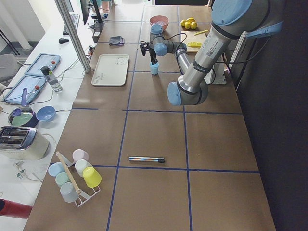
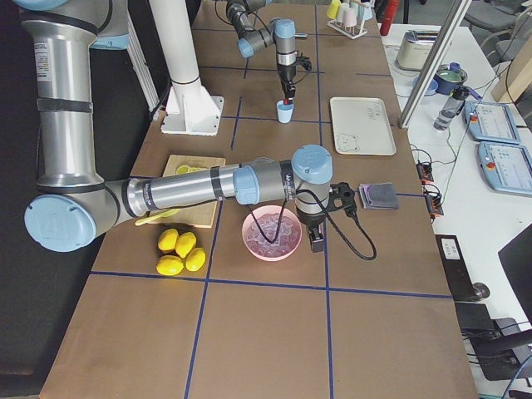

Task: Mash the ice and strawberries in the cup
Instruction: 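Open the left gripper to drop the strawberry into the blue cup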

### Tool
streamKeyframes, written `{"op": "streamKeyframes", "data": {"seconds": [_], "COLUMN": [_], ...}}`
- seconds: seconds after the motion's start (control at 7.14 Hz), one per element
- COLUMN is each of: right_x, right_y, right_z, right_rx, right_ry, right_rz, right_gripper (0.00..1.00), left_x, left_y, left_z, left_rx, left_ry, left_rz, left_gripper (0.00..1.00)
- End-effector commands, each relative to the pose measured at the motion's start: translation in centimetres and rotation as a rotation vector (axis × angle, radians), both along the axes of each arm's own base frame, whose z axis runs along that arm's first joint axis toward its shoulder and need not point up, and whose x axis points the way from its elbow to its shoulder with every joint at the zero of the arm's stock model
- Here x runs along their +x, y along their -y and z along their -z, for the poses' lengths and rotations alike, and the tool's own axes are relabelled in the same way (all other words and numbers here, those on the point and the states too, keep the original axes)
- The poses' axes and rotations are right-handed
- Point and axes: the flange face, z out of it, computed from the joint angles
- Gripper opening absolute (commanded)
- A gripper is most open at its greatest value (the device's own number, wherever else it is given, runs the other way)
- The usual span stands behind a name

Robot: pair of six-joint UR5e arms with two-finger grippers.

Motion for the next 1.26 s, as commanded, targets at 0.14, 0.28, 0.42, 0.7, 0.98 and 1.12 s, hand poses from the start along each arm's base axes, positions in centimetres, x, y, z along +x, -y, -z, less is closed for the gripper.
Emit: {"op": "streamKeyframes", "data": {"seconds": [0.14,0.28,0.42,0.7,0.98,1.12], "right_x": [0.0,0.0,0.2,0.8,3.0,3.3], "right_y": [-0.1,-0.1,-0.3,-1.1,-1.7,-2.0], "right_z": [0.0,-0.1,-0.3,-2.3,-5.5,-6.7], "right_rx": [-0.001,0.000,-0.004,-0.022,-0.026,-0.054], "right_ry": [0.007,0.007,0.007,0.008,0.020,0.042], "right_rz": [0.000,0.001,-0.001,0.008,0.023,0.011], "right_gripper": [0.99,0.99,0.99,1.00,0.99,1.00], "left_x": [-0.1,-0.3,-0.9,-3.4,-9.0,-12.1], "left_y": [-0.4,-0.3,-0.7,-0.3,0.8,1.0], "left_z": [0.2,0.3,0.9,0.8,-1.2,-4.9], "left_rx": [0.013,0.013,0.021,0.040,0.081,0.094], "left_ry": [-0.005,-0.006,-0.018,0.009,0.094,0.116], "left_rz": [-0.010,-0.008,-0.010,-0.016,-0.069,-0.108], "left_gripper": [1.00,1.00,1.00,1.00,1.00,1.00]}}
